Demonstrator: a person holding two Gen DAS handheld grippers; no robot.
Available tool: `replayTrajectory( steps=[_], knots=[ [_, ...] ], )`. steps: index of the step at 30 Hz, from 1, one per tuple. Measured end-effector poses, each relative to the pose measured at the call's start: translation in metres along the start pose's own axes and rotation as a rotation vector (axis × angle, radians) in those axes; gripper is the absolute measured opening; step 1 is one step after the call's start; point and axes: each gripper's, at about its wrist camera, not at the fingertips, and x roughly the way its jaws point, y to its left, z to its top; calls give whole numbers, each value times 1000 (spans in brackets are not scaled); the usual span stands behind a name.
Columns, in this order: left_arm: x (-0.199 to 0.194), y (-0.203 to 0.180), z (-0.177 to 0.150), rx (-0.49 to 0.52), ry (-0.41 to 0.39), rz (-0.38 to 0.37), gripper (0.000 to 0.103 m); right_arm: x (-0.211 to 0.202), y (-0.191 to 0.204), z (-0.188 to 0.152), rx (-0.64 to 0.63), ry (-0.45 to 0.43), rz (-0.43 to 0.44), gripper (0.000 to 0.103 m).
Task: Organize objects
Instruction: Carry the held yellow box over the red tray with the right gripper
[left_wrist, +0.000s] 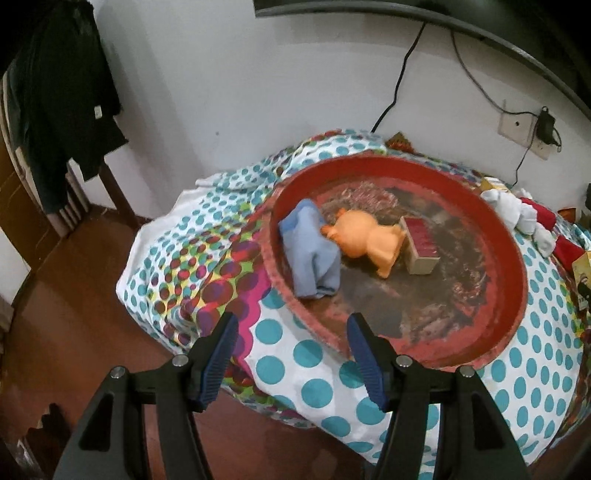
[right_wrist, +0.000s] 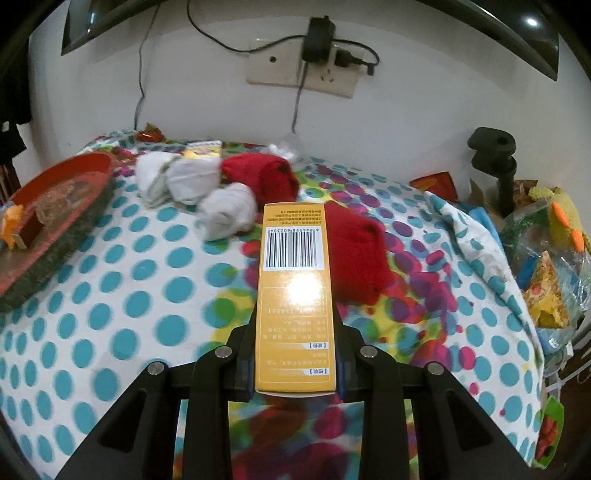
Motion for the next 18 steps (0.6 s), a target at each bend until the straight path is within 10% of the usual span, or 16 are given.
replayTrajectory(
  steps=[18],
  knots=[
    [2,12,2,-27,25,12,63,-16,104,35,-79,-1,239,28]
  ],
)
